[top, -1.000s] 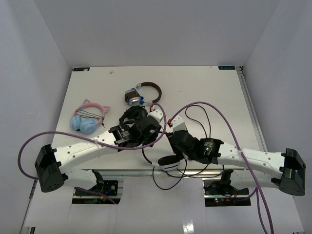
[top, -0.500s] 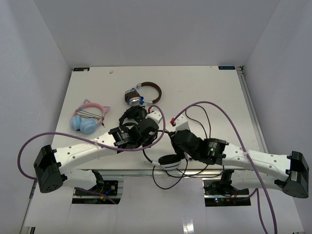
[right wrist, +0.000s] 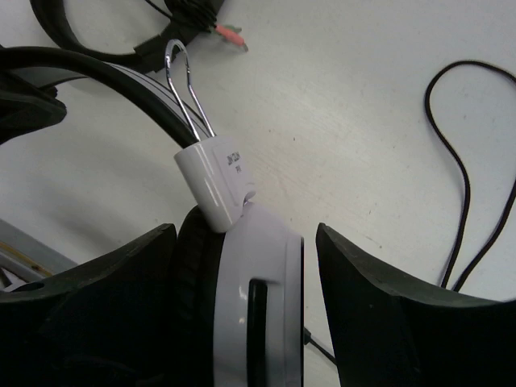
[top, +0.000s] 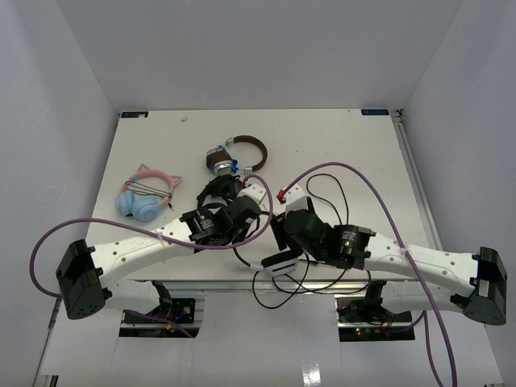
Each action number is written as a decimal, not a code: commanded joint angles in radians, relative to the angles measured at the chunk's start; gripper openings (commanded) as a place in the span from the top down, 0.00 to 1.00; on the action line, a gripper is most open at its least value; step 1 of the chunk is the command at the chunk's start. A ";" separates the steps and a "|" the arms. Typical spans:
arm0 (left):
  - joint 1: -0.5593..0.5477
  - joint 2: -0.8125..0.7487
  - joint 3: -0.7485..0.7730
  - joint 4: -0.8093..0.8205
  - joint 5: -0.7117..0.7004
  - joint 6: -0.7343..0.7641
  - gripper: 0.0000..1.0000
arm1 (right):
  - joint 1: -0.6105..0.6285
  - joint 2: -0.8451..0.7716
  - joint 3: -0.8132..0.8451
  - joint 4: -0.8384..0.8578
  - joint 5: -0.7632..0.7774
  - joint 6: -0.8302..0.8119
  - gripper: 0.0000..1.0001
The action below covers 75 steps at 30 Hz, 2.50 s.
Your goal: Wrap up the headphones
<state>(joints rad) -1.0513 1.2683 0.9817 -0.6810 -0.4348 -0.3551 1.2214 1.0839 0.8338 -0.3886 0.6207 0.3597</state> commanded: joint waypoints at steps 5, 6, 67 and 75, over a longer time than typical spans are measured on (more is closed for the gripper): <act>0.168 -0.012 0.055 0.025 0.021 -0.027 1.00 | 0.004 -0.032 0.173 0.025 0.009 -0.075 0.09; 0.171 -0.016 0.057 0.024 0.012 -0.030 1.00 | 0.004 -0.043 0.178 0.022 0.006 -0.077 0.08; 0.287 -0.489 0.339 -0.016 0.300 -0.169 1.00 | 0.015 -0.045 -0.472 1.213 -0.526 -0.221 0.37; 0.287 -0.517 0.312 0.078 0.540 -0.173 1.00 | 0.022 -0.019 -0.504 1.222 -0.513 -0.205 0.43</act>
<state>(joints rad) -0.7671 0.7744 1.2972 -0.7533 -0.0743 -0.4801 1.2336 1.0521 0.3305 0.7521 0.1013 0.1488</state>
